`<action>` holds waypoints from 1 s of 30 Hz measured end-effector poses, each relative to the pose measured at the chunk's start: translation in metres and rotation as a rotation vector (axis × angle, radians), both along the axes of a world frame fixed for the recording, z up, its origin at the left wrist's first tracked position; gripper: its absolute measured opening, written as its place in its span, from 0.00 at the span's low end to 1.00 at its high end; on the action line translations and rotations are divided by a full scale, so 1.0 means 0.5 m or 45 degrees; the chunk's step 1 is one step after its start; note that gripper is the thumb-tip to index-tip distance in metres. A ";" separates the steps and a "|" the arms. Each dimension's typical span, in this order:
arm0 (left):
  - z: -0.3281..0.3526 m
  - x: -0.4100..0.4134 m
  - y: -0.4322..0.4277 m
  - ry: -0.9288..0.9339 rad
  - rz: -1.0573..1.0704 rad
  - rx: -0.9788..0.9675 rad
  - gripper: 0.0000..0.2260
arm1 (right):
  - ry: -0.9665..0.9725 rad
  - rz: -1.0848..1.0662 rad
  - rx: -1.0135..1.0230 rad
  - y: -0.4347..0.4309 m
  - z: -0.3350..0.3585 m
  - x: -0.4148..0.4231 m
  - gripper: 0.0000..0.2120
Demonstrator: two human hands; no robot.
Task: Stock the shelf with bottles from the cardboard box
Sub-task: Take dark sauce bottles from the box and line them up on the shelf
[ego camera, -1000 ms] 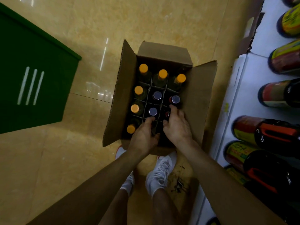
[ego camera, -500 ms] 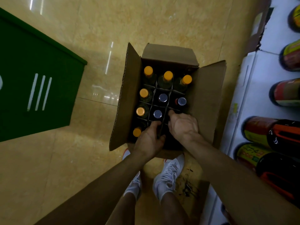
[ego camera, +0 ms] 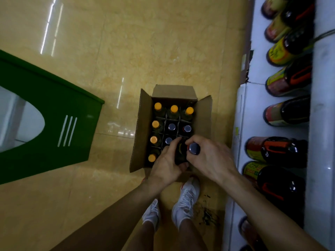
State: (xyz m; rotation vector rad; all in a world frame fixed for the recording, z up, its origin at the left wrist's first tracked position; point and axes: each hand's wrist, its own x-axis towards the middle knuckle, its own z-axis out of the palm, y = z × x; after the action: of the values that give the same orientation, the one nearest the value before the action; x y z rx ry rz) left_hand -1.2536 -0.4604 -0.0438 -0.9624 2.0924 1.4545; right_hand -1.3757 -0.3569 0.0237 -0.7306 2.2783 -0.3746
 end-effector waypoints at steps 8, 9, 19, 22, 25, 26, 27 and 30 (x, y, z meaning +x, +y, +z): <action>0.225 -0.001 -0.007 0.242 0.007 0.051 0.39 | -0.065 -0.070 -0.209 0.010 0.285 -0.003 0.13; 0.258 0.002 -0.007 0.277 0.016 0.051 0.37 | -0.069 -0.068 -0.223 0.008 0.324 -0.002 0.12; 0.627 0.025 -0.007 0.548 0.249 0.155 0.31 | 0.171 -0.053 -0.279 -0.038 0.681 0.047 0.07; 0.729 0.033 -0.012 0.601 0.223 0.091 0.26 | 0.259 -0.108 -0.301 -0.046 0.789 0.056 0.10; 0.813 0.033 -0.024 0.676 0.233 0.081 0.26 | 0.326 -0.144 -0.353 -0.051 0.876 0.064 0.14; 0.845 0.030 -0.032 0.691 0.211 0.072 0.27 | 0.361 -0.145 -0.375 -0.053 0.909 0.066 0.15; 0.866 0.026 -0.038 0.693 0.184 0.068 0.29 | 0.390 -0.135 -0.393 -0.055 0.933 0.067 0.16; 0.938 0.008 -0.062 0.726 0.099 0.075 0.29 | 0.462 -0.144 -0.461 -0.057 1.019 0.063 0.19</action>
State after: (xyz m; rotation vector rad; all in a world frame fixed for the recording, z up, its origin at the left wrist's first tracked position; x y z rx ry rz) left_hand -1.2495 -0.4913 0.4254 -0.6609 2.3911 2.0007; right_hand -1.3441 -0.3853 0.5331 -0.9106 2.6346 -0.7768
